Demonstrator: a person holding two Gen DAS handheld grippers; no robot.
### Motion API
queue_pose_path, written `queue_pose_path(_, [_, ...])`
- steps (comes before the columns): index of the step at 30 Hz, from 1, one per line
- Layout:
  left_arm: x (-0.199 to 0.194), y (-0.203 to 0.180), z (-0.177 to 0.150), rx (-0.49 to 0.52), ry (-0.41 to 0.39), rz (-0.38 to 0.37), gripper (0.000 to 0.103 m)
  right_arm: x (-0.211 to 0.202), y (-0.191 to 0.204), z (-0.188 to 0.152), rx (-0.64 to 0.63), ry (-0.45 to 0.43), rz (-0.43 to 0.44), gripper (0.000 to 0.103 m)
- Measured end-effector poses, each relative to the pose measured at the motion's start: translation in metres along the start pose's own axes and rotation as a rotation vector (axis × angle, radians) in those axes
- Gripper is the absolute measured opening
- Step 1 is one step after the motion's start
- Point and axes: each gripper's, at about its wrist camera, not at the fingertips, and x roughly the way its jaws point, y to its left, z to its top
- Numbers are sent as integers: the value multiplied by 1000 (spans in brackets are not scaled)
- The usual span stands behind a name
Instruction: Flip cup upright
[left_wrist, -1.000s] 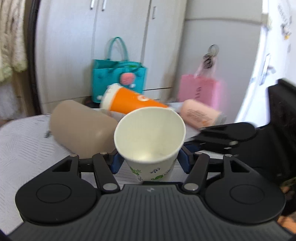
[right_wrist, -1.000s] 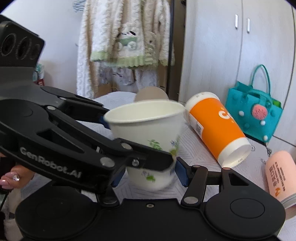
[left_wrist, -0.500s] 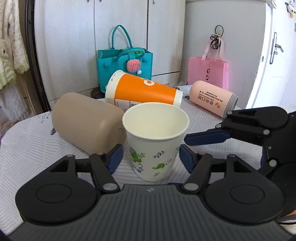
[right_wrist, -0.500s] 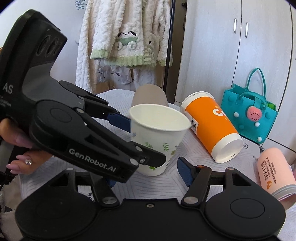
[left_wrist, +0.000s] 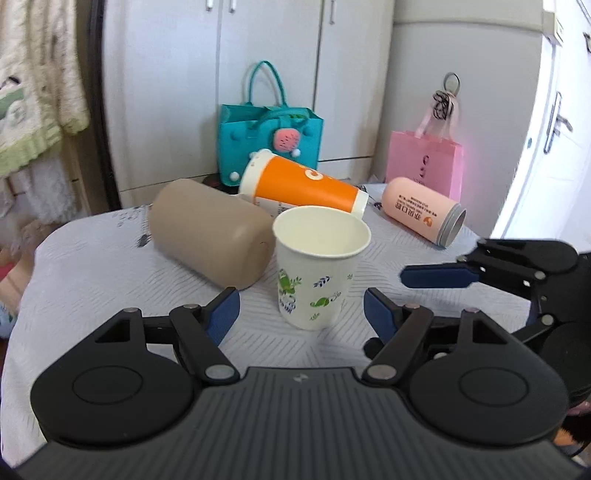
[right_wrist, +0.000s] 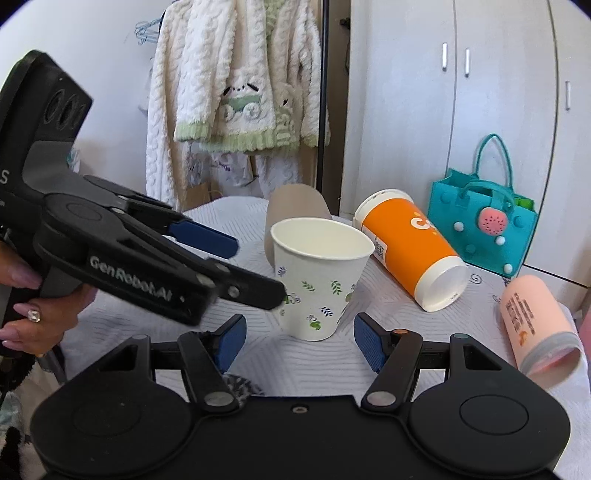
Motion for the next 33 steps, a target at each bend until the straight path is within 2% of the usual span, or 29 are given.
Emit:
queue_pose_path(6, [-37,2,-9,-56,-38,39,74,-31,15,-3,36,-49,-34,70])
queue_pose_path(9, [-53,0,-12,-67,-44,69,74,-44,24,-5,54,-61,-64,77])
queue_pose_path(17, [-87,-3,-20,-77,-53,89,79,-72,40,-3,87,-107,-109,83])
queue_pose_path(26, [-117,-7,-40,-79,-50,129,82,-94,63,-6,70,-127,-164,85])
queue_pose_path(30, [-128,-7,-48,-98,-54,135,86,-103,69,-11,88,-138,-182,88])
queue_pose_path(33, [-133,-8,-52,-103,-59,143,94,-105,73,-15,90,-138,-219,92])
